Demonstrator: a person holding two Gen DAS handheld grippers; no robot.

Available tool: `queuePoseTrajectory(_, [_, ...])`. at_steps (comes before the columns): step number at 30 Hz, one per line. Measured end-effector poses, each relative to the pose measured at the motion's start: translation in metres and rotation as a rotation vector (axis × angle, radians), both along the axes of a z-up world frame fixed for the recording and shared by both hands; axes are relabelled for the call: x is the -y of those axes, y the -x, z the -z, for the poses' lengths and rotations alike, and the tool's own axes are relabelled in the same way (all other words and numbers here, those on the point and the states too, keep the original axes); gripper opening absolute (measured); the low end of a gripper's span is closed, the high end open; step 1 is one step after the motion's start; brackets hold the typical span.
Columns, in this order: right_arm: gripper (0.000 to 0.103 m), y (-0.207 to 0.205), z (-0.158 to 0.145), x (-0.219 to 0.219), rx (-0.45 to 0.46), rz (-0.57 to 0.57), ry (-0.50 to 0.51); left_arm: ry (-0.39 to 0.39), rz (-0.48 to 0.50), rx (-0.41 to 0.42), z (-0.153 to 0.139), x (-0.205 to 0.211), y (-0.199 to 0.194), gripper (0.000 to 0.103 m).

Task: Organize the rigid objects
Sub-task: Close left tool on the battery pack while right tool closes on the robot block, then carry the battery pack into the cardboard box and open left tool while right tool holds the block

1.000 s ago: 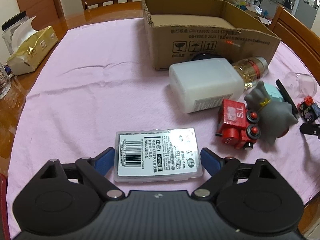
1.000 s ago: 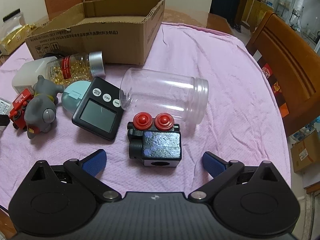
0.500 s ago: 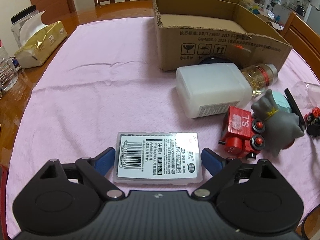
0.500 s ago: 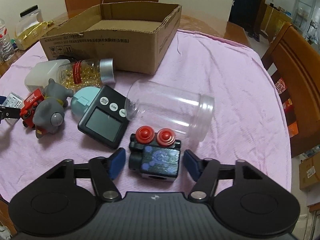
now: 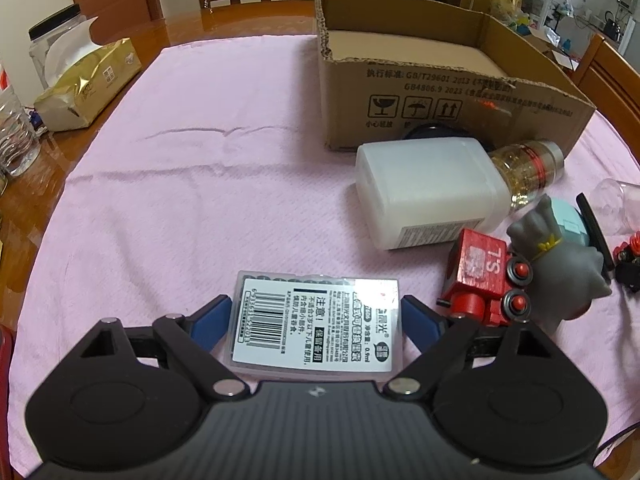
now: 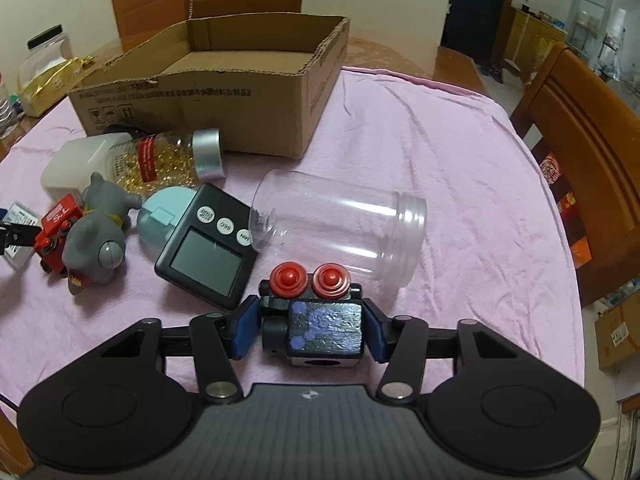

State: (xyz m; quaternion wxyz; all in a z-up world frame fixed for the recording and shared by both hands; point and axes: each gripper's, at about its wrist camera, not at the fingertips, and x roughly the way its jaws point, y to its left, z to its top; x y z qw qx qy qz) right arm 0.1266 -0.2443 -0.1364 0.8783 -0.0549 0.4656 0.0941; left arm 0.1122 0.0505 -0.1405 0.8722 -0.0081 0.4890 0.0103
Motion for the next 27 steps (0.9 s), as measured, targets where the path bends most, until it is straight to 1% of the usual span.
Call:
queuePoseTrajectory(8, [0.058,-0.002,-0.001,-0.002,-0.016,0.012,0.013,0.000,0.025,-0.012,0.000,-0.001,-0.003,0.089])
queuePoseTrajectory(14, [0.057,-0.004,-0.004,-0.004,-0.053,0.006,0.034,-0.013,0.069,-0.043,-0.002,0.000,-0.005,0.089])
queuePoseTrajectory(17, [0.057,-0.006,-0.006,-0.004,-0.074,0.005,0.050,-0.022,0.108,-0.054,-0.006,0.000,-0.005,0.089])
queuePoseTrajectory(23, [0.057,-0.007,-0.014,-0.004,-0.097,-0.016,0.079,-0.026,0.170,-0.059,-0.021,0.002,-0.006,0.089])
queuePoseTrajectory(27, [0.057,-0.006,-0.023,-0.005,-0.103,-0.041,0.091,-0.035,0.220,-0.057,-0.037,0.004,-0.008,0.089])
